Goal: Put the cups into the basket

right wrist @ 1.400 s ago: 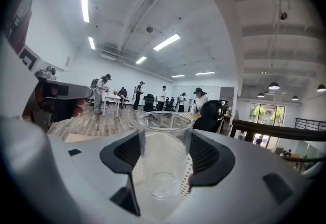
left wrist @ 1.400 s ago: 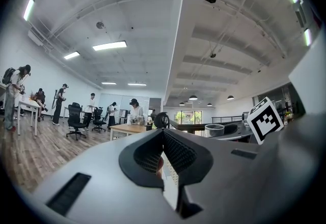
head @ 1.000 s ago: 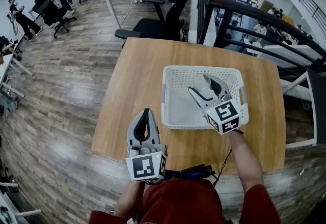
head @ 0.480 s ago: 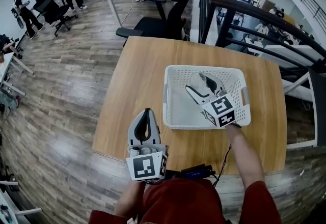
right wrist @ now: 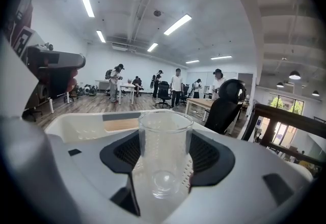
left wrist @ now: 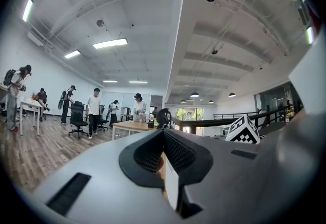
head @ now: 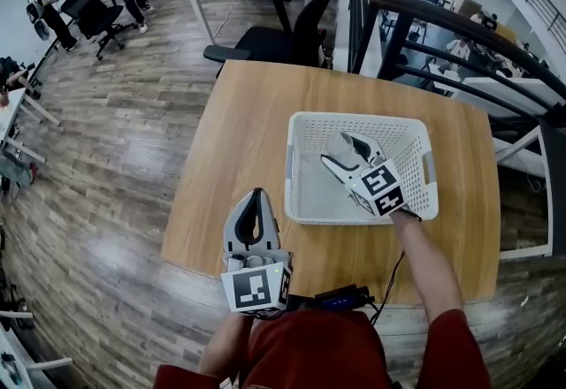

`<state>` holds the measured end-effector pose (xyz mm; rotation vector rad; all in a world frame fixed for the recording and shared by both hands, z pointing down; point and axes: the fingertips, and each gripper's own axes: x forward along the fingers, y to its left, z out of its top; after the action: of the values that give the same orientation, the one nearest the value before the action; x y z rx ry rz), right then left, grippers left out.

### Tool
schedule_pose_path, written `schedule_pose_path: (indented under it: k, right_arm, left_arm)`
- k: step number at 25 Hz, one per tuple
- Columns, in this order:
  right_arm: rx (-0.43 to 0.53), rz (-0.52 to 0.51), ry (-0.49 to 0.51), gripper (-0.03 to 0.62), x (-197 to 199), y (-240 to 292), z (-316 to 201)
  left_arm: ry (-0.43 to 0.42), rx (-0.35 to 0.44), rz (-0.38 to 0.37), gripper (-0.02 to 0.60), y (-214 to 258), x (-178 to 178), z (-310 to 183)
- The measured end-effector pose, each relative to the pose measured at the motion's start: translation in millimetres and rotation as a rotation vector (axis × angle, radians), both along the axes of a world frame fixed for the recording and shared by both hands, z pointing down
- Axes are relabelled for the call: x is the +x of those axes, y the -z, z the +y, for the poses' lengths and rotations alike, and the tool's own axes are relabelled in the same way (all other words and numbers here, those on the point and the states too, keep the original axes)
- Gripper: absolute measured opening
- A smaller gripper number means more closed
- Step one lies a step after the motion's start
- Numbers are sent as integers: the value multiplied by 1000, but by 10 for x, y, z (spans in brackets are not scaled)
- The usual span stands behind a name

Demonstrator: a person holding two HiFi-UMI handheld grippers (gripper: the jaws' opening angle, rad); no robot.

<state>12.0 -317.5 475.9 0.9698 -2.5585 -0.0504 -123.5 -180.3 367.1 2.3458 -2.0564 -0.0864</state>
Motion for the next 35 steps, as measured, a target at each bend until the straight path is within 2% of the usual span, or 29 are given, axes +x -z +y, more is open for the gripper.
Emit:
schedule_pose_path:
  k: [8,19,25,29,35]
  right_arm:
    - [-41,116,84,276,-116,-294,-7]
    - [-164,177,115,276,-177,-730,-105]
    - [-220,184,95,276,-173,-932,-186]
    - [-218,216,106,276,-211,-1038,-174]
    - [-227,189,111,276,-236,-1066,-178]
  left_arm:
    - [-1,-5,-4,6,-22,10,-14]
    - [-4,-24,0,6,-116,51,-20]
    - [-3,-28,8,6,-150,48,-34]
    - [-2,-39,4,6,-173,38,-47]
    - [-1,-43,8,6,-200,47,-59]
